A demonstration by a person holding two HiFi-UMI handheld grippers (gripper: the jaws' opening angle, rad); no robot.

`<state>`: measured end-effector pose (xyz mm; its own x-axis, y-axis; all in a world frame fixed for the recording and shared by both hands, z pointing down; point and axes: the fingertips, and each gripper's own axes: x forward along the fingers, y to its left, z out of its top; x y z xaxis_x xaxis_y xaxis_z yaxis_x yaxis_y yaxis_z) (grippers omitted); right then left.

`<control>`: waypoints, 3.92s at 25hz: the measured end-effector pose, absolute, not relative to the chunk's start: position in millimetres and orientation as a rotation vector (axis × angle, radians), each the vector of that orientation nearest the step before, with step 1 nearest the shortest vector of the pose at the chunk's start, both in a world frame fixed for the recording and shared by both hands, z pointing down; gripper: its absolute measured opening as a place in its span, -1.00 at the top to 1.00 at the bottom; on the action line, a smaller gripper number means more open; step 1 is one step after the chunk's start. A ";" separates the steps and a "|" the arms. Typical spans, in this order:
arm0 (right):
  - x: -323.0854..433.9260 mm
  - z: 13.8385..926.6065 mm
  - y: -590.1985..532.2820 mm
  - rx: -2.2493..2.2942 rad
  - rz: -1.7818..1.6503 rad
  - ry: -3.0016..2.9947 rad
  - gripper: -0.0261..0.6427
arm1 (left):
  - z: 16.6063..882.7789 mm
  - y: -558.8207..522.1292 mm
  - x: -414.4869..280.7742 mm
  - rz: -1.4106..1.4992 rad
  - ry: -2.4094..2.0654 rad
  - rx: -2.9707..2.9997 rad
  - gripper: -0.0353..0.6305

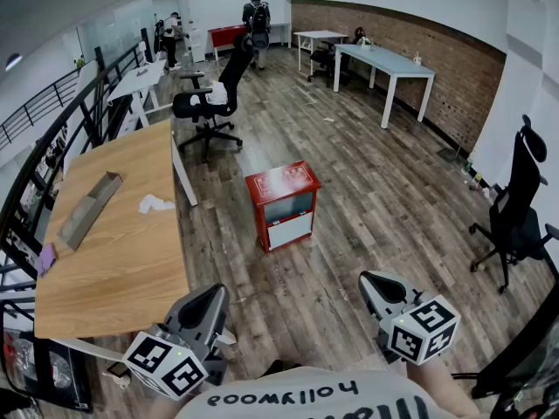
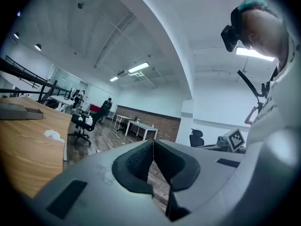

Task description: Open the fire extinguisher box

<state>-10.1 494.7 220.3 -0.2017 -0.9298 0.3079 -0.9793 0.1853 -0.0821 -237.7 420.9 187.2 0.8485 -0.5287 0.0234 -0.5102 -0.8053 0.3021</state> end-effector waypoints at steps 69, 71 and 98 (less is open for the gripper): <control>105.5 316.6 224.3 1.540 0.597 -2.302 0.89 | 265.2 185.8 -103.2 0.030 -0.957 2.546 0.87; 109.2 317.5 210.6 1.542 0.594 -2.289 0.89 | 270.4 170.4 -96.7 0.032 -0.937 2.540 0.87; 119.1 322.3 -25.1 1.752 0.762 -2.189 0.89 | 271.1 -83.0 -71.2 0.005 -0.574 2.725 0.88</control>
<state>119.1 -25.1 322.3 -0.2549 -0.8347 0.4881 -0.9574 0.1470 -0.2486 -71.2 -83.0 271.1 0.9177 -0.3900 0.0752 -0.3912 -0.8548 0.3410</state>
